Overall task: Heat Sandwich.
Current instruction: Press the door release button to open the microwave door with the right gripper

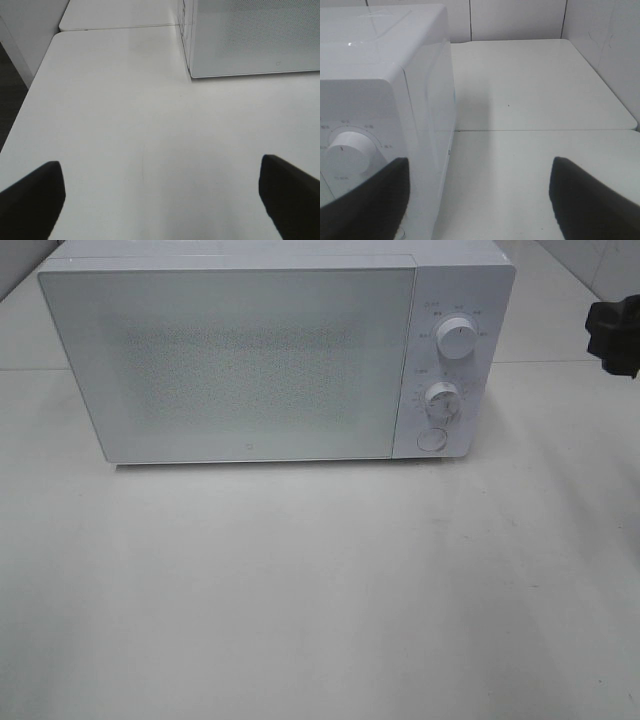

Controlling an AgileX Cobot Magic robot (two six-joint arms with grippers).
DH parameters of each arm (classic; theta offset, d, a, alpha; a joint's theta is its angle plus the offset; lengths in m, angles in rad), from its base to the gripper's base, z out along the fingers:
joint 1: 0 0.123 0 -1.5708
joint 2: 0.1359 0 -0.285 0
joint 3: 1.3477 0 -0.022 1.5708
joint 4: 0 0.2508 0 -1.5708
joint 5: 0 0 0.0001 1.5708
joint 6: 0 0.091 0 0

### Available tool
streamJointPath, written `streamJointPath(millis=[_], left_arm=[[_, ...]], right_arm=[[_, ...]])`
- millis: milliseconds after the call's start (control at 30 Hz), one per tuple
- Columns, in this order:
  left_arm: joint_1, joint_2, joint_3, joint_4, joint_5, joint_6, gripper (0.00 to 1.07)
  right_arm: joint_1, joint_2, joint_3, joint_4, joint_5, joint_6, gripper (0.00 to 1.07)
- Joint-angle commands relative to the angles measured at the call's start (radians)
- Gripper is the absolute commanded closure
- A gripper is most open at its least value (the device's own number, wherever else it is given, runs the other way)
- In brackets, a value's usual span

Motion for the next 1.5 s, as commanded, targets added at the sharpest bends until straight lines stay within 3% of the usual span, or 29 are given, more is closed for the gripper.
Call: streamJointPath(millis=[33,467,933,1200,1500], left_arm=[[0.000,-0.028,0.005,-0.007,-0.008,-0.005,0.03],[0.000,-0.028,0.005,-0.007,-0.008,-0.005,0.03],[0.000,-0.028,0.005,-0.007,-0.008,-0.005,0.03],[0.000,-0.028,0.005,-0.007,-0.008,-0.005,0.03],[0.000,-0.028,0.005,-0.007,-0.008,-0.005,0.03]], right_arm=[[0.002,0.035,0.021,0.022,-0.093,-0.011,0.32],[0.271,0.283,0.069,0.323,-0.361,-0.218,0.32],[0.487,0.438,0.069,0.552,-0.449,-0.263,0.32],[0.584,0.513,0.069,0.595,-0.503,-0.262,0.32],[0.616,0.531,0.069,0.614,-0.507,-0.242,0.32]])
